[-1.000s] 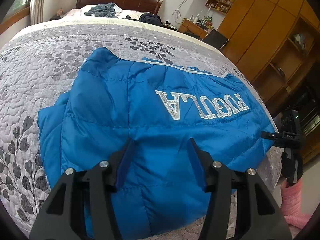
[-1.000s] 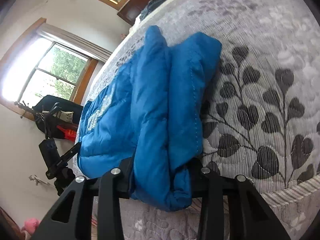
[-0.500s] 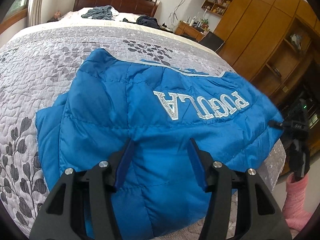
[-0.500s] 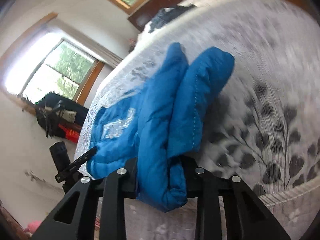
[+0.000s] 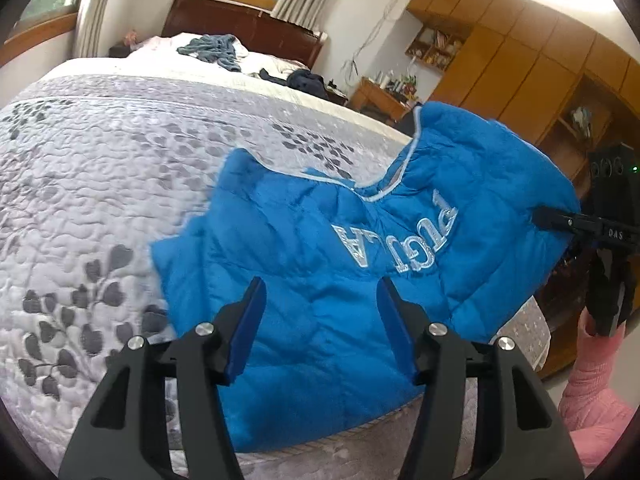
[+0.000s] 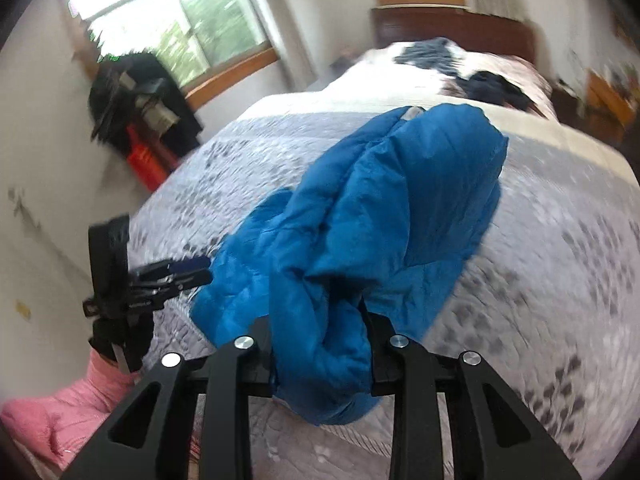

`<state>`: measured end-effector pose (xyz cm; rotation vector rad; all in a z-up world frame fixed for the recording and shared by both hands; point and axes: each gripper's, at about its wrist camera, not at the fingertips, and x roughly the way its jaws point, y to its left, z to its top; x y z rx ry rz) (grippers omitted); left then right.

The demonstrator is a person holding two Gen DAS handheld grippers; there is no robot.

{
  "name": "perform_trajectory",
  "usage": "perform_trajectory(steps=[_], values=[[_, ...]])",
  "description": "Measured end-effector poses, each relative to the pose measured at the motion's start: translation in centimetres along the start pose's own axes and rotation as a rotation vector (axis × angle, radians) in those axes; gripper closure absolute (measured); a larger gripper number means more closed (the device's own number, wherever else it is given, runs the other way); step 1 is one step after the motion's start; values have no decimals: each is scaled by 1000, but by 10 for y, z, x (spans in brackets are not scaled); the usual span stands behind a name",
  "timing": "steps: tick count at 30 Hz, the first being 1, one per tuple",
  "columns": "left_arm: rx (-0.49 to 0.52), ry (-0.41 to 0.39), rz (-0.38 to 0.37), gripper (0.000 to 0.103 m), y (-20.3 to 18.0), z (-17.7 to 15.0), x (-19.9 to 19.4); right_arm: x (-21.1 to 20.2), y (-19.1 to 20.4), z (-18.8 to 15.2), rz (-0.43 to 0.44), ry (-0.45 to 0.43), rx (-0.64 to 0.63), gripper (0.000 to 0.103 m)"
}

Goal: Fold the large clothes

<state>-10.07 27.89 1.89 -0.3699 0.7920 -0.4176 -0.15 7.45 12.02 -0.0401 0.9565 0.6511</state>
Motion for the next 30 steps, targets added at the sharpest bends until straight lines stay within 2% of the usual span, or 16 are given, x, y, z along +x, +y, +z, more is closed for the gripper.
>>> perform_trajectory(steps=[7,14,22,23,26,28,30], values=[[-54,-5,-40,46,16,3,-10,53,55,9,-3,128,-158,74],[-129,-3,-142,46,30,12,-11,112,92,-3,4,243,-260,72],[-217,33,-201,45,51,19,7,147,98,-18,18,286,-284,65],[-235,42,-210,45,54,21,12,149,97,-18,23,286,-280,64],[-260,64,-236,45,58,24,21,147,97,-18,70,285,-272,51],[-258,70,-244,45,57,27,25,137,95,-14,120,285,-235,36],[-251,72,-250,45,56,30,27,118,91,-10,174,256,-209,36]])
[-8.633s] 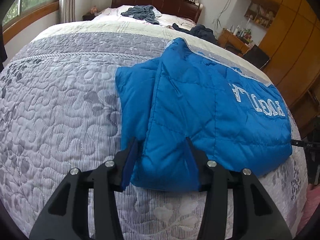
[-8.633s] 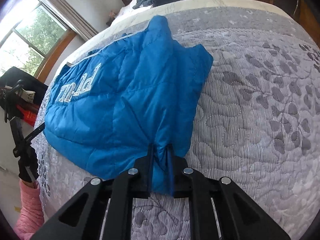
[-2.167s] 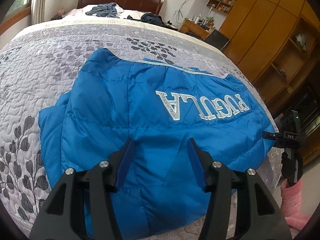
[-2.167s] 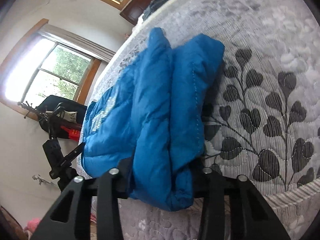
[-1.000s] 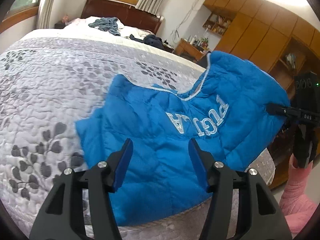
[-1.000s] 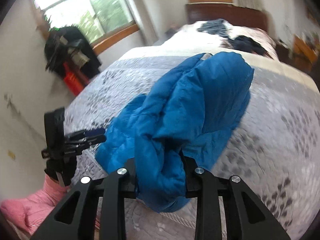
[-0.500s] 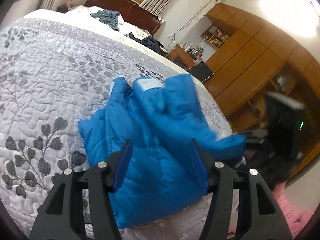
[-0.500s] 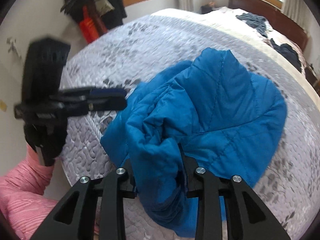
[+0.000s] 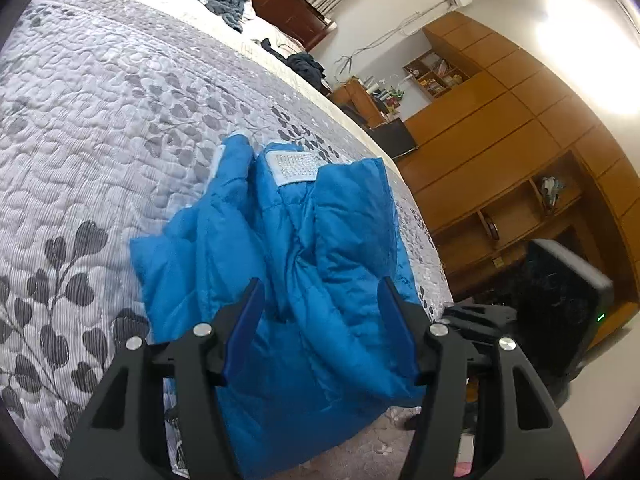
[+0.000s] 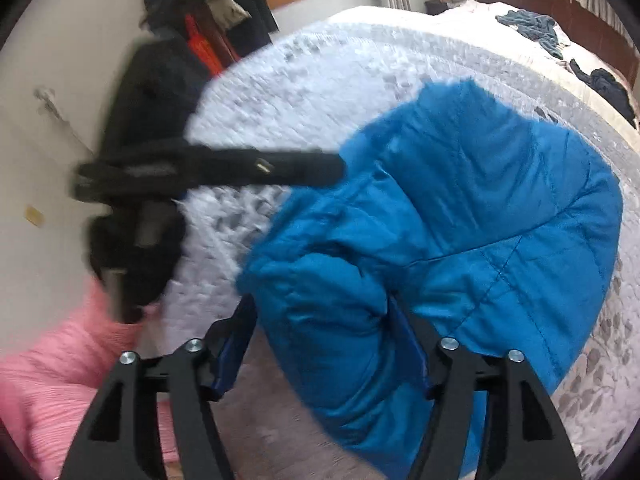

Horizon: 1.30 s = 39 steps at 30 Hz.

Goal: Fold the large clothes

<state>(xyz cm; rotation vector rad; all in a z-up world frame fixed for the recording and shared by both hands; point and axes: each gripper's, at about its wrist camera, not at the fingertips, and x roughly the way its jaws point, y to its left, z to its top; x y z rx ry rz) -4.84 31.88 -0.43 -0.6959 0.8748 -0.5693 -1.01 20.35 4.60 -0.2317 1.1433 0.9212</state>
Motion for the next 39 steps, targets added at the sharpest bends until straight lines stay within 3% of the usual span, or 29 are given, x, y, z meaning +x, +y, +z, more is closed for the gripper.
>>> perform_trajectory(steps=[5,8,11,15,19,25,32,35,39], values=[[-5,0,-19,44,2,5,2,-53,-22,-7,126,-105,96,37],[-15,7,-51,43,4,6,5,-75,-53,-14,7,-162,186,37],[-24,17,-73,43,6,10,13,-79,-94,-28,-137,-166,300,37],[-39,49,-98,43,7,17,31,-59,-124,-48,-134,-111,391,37],[-25,79,-90,41,0,24,49,-39,-128,-53,-79,-91,399,35],[27,99,-59,31,-17,35,64,-24,-112,-44,-135,-92,336,31],[73,146,45,30,-19,48,90,-16,-110,-38,-161,-94,321,31],[89,157,78,35,-19,52,97,-15,-109,-39,-168,-97,319,31],[114,159,115,58,-23,52,102,-16,-113,-40,-165,-105,327,31]])
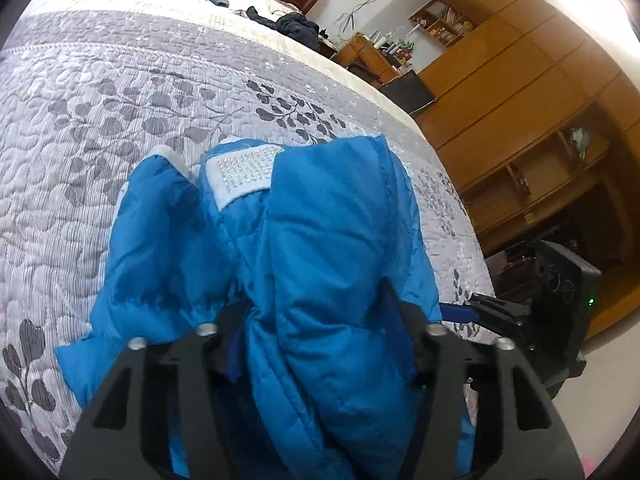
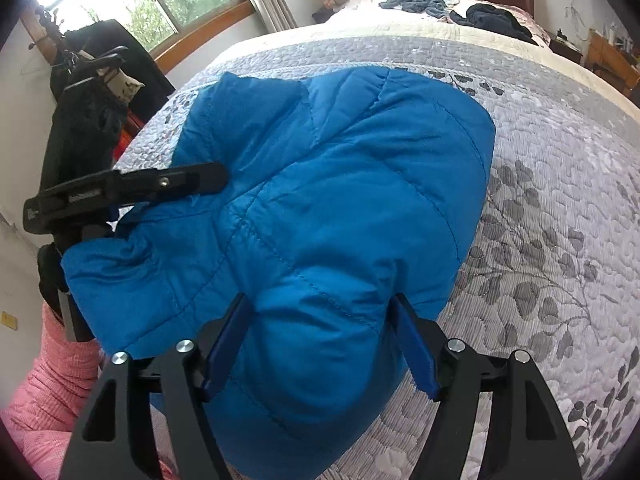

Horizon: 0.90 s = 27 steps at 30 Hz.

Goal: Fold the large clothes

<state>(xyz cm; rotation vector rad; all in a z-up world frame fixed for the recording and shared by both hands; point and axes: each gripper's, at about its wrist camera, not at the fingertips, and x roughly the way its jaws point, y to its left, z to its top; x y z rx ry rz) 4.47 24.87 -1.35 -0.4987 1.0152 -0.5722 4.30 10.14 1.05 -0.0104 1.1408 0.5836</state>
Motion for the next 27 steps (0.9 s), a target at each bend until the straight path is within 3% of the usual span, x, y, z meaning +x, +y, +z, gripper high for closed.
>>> perform_trajectory(steps=[3,6,13,19,23,27], values=[[15,-24,-5,73,-8,-1,-2,-7,-4,-2,14,-9,14,31],[35,-53,-10,80,-18,-3,-6,-21,-15,-8,57,-32,52,34],[116,-149,-106,86,-54,-7,-37,-51,-46,-21,56,-99,137,34],[210,-288,-178,88,-80,-23,-101,-59,-39,-22,68,-126,111,33],[189,-350,-169,88,-61,-42,-133,-56,-22,-17,90,-119,65,33],[59,-323,-148,88,-12,-56,-129,-44,1,-14,124,-79,19,33]])
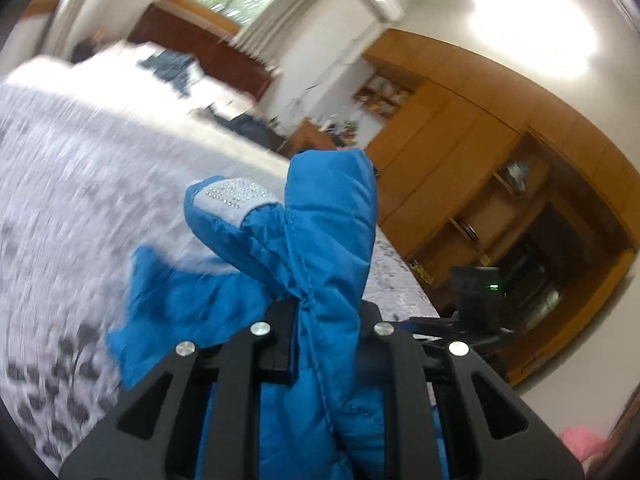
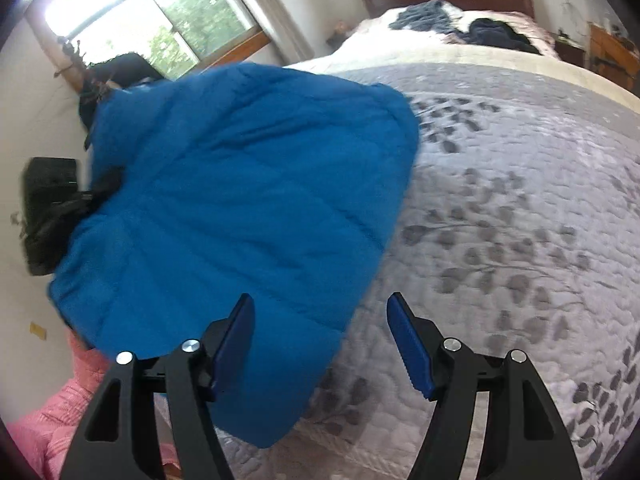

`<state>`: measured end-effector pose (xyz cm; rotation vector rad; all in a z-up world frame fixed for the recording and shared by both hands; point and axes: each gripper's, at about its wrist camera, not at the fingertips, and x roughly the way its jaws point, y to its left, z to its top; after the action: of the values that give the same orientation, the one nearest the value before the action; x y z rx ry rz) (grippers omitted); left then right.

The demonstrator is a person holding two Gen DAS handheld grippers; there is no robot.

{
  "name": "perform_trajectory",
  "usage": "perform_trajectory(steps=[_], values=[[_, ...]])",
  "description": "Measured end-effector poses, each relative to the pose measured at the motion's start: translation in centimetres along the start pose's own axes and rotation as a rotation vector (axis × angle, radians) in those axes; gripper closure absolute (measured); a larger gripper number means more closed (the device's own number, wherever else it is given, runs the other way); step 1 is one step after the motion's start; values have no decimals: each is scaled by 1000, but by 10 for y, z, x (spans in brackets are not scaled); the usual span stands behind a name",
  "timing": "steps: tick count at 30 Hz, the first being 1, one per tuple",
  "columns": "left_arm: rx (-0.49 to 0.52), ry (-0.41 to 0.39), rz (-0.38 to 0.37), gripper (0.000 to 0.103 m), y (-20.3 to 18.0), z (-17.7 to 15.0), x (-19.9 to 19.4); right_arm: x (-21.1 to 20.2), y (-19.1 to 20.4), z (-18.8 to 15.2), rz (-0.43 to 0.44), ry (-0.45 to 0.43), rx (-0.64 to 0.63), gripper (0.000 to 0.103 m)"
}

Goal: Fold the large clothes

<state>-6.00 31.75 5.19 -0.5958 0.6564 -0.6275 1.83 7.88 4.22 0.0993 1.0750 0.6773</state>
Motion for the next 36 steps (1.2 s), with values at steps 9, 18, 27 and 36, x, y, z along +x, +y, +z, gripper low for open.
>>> perform_trajectory(steps=[9,18,27,36], values=[[-200,47,18,83,94,-33,8,47,21,0,-18,107,-36,30],[-175,91,109,66,94,-30,13,59,26,-1,-66,101,-34,27],[-35,53,207,56,26,-35,-46,44,33,-9,-103,83,-60,27],[10,142,266,61,-12,-51,-37,39,38,-13,-106,74,-75,27]])
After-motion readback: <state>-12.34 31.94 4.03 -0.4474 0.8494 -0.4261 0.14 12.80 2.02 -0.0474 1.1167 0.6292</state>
